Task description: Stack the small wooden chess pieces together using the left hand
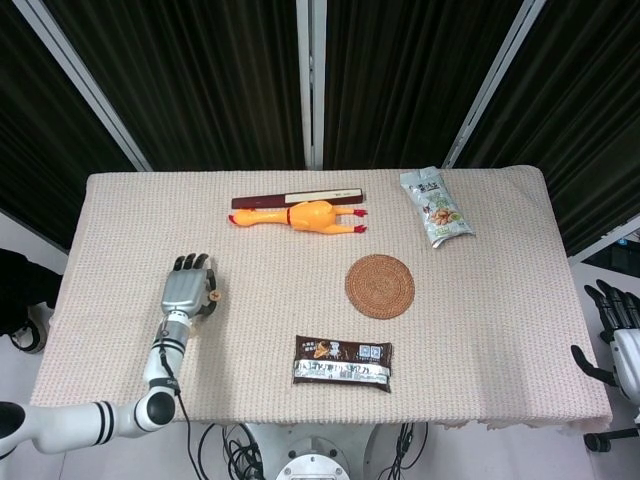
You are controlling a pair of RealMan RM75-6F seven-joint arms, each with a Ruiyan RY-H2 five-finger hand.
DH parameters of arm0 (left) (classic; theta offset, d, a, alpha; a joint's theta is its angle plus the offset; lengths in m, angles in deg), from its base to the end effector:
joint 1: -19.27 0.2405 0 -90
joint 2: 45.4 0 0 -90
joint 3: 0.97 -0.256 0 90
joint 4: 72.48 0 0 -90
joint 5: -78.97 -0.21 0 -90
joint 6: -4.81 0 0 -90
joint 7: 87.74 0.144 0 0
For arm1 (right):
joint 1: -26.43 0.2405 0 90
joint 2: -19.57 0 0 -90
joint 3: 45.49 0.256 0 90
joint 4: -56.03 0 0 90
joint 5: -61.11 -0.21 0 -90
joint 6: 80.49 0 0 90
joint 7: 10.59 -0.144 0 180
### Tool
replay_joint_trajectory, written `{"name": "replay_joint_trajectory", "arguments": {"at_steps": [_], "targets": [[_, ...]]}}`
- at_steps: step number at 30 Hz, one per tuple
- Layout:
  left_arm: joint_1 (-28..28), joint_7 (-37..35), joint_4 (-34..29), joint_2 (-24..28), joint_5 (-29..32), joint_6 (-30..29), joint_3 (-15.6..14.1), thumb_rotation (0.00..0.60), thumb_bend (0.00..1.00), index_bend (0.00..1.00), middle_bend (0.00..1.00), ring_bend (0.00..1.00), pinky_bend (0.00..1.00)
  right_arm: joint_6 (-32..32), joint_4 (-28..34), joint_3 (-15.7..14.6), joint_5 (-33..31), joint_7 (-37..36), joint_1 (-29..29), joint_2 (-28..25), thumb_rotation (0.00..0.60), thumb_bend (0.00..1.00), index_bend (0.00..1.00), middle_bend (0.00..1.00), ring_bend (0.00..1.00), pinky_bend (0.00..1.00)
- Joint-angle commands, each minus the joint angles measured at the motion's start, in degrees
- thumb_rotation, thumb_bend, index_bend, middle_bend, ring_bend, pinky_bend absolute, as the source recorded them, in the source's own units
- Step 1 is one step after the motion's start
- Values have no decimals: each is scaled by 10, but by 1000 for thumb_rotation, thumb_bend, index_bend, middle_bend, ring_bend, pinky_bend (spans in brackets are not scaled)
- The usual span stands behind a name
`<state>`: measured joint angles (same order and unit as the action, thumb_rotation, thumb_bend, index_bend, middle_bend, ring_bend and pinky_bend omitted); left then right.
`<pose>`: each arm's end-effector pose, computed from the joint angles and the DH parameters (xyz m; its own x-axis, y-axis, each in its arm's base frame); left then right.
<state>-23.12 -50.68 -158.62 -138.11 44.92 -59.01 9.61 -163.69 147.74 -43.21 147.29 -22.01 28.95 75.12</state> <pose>-0.1918 0.3374 -0.0251 0.4138 0.3723 0.8307 0.8928 0.0122 -0.4502 -0.3316 -0.1663 0.2043 0.3581 -0.0484 0.9324 -0.9322 0.0387 0.3600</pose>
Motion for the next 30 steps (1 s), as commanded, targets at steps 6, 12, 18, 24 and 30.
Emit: {"name": "replay_joint_trajectory", "arguments": {"at_steps": [6,12,18,24,30], "targets": [[3,-6,-16,7,-6,-5,6,600,286,507,84,0,0,-1,-1,0,0,-1,-1,-1,600,271,0,0,0,0],[19,-15,-103,55,-19,-34,13,600,285,508,87,0,0,4,-1,0,0,-2,2,-1,600,271,0,0,0,0],[45,-17,-206,116,-27,-70,3,600,285,509,89,0,0,0,1,-3,6,3,0,1,600,270,0,0,0,0],[70,-15,-263,152,-40,-99,-24,600,285,511,90,0,0,-14,4,-7,17,7,-5,1,600,271,0,0,0,0],[101,-31,-281,154,-83,-125,-59,600,285,517,93,0,0,-20,5,-8,22,9,-7,2,600,271,0,0,0,0]]}}
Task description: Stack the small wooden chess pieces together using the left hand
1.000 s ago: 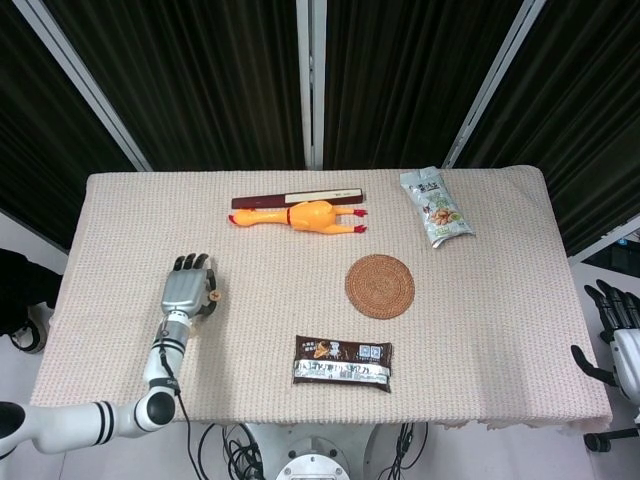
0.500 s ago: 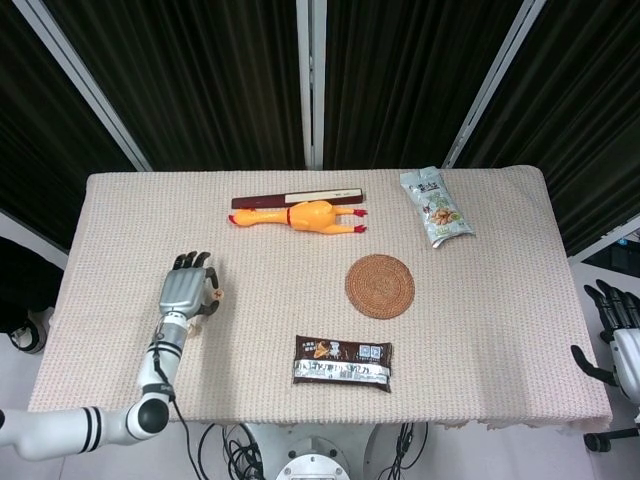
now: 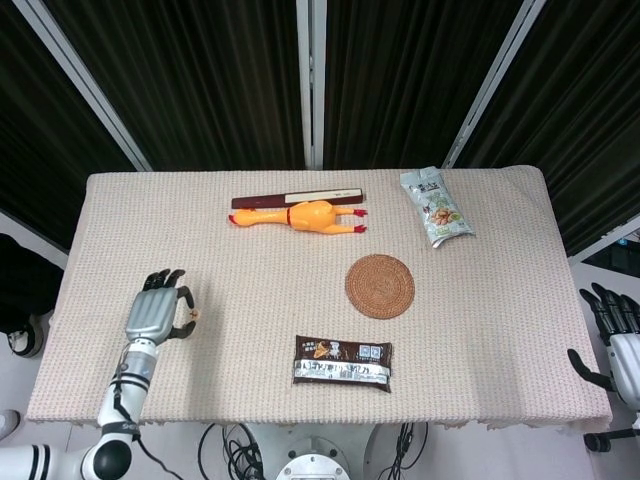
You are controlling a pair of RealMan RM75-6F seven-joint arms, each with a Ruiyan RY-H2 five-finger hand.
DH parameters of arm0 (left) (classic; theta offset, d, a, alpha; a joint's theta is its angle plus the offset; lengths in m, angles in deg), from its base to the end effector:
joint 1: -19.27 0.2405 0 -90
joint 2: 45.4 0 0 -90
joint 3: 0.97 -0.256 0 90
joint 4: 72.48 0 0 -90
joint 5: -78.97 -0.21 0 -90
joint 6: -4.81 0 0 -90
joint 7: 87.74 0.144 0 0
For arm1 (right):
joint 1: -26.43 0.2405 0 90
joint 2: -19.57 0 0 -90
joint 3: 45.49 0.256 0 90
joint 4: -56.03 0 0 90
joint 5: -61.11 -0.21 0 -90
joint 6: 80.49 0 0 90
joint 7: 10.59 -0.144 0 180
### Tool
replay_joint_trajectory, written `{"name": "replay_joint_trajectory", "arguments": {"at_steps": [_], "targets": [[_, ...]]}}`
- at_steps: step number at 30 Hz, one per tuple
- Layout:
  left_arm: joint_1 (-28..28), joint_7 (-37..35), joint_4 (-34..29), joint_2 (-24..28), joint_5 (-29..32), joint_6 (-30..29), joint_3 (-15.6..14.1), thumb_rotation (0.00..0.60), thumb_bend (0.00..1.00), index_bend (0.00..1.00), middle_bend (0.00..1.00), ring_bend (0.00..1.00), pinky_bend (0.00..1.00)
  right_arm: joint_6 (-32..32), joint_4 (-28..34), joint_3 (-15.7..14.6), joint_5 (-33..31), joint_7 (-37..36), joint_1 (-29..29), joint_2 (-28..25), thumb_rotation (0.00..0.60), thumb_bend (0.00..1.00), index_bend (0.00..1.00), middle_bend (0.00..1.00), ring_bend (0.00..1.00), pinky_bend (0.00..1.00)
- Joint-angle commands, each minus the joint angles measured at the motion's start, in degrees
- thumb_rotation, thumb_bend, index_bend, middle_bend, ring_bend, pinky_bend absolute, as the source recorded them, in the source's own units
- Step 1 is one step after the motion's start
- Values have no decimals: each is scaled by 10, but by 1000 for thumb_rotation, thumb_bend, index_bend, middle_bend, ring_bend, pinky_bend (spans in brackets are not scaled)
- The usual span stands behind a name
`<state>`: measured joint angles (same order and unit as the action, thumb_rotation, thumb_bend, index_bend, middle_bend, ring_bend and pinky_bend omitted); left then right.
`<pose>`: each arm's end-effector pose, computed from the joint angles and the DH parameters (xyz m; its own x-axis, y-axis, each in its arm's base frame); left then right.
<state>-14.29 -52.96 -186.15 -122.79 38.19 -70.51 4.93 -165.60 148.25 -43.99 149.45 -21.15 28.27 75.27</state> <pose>-0.1878 0.2663 0.0448 0.3246 0.3621 0.8738 0.9306 0.0427 -0.3635 -0.3259 -0.1597 0.2018 0.3654 -0.0413 0.9299 -0.9306 0.0084 0.3660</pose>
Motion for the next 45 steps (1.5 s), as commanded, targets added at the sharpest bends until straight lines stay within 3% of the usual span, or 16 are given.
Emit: {"name": "replay_joint_trajectory", "arguments": {"at_steps": [1,15,45], "targets": [[15,-9,-6,0,-20,-12,-15,600,285,518,94,0,0,-2,-1,0,1,0,-1,1,600,271,0,0,0,0],[39,-2,24,-15,-37,-20,-37,600,285,518,104,0,0,-11,-5,1,1,-12,-5,-2,600,271,0,0,0,0],[48,-16,58,-28,-44,15,-20,600,286,494,109,0,0,-8,-5,5,-6,-12,-4,-1,600,271,0,0,0,0]]}}
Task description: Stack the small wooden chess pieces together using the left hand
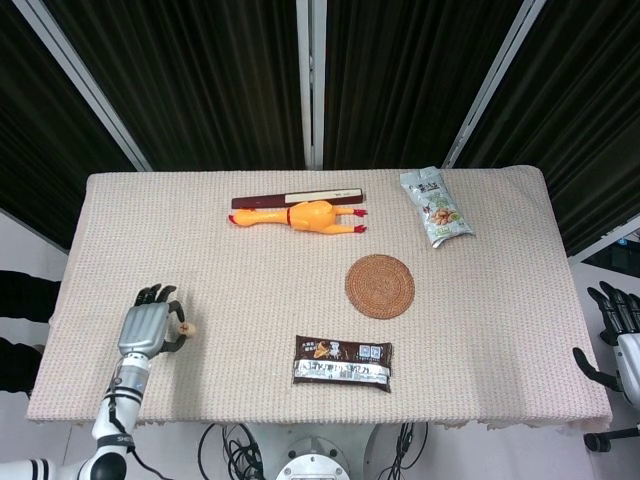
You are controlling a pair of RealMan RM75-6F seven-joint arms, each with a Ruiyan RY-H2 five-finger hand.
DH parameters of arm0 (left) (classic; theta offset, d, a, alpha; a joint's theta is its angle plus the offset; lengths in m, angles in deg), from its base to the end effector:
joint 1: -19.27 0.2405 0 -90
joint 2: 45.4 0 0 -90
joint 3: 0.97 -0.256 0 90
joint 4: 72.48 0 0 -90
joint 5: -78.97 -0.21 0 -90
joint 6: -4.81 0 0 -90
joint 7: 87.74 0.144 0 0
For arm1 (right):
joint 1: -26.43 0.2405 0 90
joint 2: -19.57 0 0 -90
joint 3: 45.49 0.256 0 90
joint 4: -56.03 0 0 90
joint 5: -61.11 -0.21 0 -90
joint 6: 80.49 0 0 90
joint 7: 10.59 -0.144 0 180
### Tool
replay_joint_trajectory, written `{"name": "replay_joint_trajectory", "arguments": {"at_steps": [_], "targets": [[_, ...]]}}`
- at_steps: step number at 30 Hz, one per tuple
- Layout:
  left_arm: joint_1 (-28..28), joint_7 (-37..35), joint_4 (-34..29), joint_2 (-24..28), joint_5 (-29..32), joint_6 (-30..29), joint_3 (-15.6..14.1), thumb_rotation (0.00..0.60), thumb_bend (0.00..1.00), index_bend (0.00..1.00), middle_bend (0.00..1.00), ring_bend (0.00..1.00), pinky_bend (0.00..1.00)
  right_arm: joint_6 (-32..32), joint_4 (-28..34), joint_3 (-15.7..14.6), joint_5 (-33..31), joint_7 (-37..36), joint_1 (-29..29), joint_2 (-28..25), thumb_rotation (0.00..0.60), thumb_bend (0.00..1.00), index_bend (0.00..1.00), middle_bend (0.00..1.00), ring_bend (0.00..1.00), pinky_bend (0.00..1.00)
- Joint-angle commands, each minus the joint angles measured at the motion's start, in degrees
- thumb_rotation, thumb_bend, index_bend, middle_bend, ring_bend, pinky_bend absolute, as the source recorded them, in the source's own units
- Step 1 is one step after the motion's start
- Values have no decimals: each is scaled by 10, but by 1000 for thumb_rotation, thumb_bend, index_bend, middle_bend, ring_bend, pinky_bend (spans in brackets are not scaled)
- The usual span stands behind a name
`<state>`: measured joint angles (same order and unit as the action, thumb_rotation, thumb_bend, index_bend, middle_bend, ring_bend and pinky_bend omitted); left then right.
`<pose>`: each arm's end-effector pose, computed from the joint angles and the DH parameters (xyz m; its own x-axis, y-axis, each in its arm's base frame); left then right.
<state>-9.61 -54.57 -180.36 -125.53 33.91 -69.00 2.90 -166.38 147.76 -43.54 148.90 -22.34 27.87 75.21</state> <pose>-0.2180 0.2525 0.0302 0.3388 0.3775 0.8618 0.9185 0.0660 -0.3899 -0.3281 -0.1592 0.2066 0.3544 -0.0203 0.9349 -0.9347 0.0209 0.3548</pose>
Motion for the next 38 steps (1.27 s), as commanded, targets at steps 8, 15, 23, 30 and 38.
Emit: {"name": "replay_joint_trajectory", "arguments": {"at_steps": [8,15,23,30,38], "targets": [[3,2,-3,3,-2,2,-1,600,286,404,108,0,0,-3,0,1,-1,-2,-2,-1,600,270,0,0,0,0],[9,0,-16,13,-10,-6,0,600,285,333,107,0,0,-6,0,2,-2,-3,-3,-1,600,271,0,0,0,0],[66,-63,-12,83,-185,-83,-41,600,207,132,56,0,0,-14,-1,4,4,4,-4,4,600,270,0,0,0,0],[114,-171,71,131,-274,-130,-49,600,141,74,14,0,0,-5,4,1,9,32,1,11,600,272,0,0,0,0],[130,-223,113,141,-295,-122,-39,600,141,74,11,0,0,6,9,3,2,53,7,17,600,270,0,0,0,0]]}}
